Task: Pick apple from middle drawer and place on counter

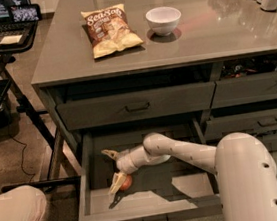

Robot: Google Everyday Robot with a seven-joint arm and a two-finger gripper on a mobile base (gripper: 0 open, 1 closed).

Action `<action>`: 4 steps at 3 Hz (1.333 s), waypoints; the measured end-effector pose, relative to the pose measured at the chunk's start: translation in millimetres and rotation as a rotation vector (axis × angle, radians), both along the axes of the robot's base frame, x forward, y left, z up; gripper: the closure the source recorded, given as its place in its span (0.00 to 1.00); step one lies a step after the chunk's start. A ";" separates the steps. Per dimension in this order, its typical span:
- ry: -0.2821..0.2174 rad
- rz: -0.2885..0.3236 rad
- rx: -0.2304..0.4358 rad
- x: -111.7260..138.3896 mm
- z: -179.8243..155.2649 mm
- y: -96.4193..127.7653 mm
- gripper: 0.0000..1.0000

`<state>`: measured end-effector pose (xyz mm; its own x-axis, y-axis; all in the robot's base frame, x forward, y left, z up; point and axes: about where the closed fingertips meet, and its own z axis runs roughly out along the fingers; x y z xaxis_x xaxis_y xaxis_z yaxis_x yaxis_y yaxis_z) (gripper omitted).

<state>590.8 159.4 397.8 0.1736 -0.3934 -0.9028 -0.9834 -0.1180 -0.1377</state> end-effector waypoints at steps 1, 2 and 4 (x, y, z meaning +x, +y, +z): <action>0.000 0.000 0.000 0.0 7.6 1.2 0.00; 0.000 0.000 0.000 -0.1 10.3 1.8 0.00; 0.080 -0.099 -0.099 -36.0 66.2 -22.7 0.00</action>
Offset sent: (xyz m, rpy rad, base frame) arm -0.0487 -0.0152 0.0718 -0.1573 0.1271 -0.0462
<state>554.8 136.7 464.0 0.0584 -0.4931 -0.8680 -0.9983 -0.0291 -0.0506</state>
